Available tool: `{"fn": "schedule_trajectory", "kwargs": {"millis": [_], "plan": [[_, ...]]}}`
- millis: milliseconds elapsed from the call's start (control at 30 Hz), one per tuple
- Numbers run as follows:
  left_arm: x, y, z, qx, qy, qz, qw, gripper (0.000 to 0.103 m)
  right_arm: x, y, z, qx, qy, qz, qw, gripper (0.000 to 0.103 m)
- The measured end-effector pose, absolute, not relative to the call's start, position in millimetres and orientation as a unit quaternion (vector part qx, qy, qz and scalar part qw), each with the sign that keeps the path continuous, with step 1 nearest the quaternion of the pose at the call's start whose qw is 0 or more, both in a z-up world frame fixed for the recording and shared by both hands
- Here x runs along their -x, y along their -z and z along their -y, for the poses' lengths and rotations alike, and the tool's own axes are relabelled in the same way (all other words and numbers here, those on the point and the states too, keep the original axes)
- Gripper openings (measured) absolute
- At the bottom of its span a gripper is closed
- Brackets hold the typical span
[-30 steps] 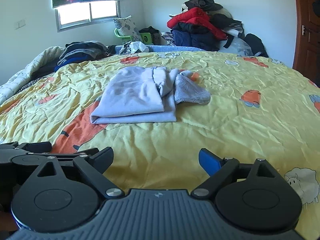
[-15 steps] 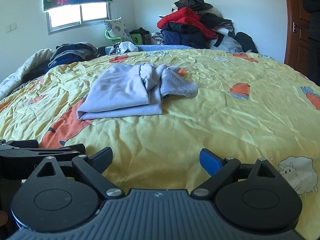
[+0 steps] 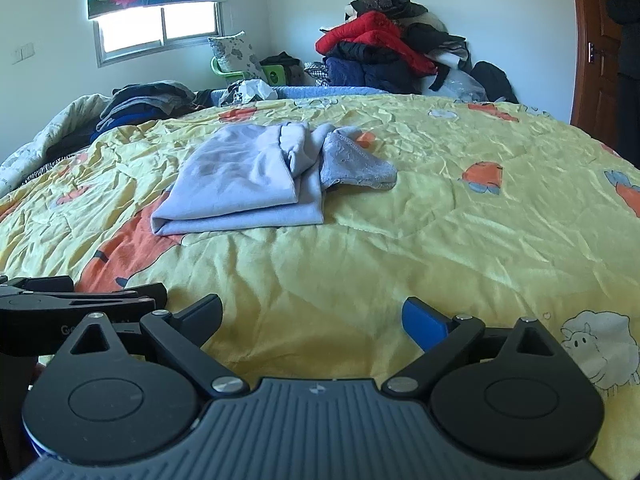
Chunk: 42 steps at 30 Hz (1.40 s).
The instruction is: Fold small clothes
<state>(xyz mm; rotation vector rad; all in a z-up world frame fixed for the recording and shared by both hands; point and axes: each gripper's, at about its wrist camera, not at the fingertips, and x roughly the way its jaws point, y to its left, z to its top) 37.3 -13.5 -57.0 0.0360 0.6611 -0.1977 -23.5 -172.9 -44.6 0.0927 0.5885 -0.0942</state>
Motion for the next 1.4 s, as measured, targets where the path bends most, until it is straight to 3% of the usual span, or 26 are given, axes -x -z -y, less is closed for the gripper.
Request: {"fn": "schedule_trajectory", "kwargs": {"millis": [1400], "plan": [[-26.4, 57.5, -3.9, -0.015, 0.067, -0.325, 0.943, 0.103, 16.4, 53.5, 177.0, -0.004, 0.052, -0.329, 0.943, 0.103]]}}
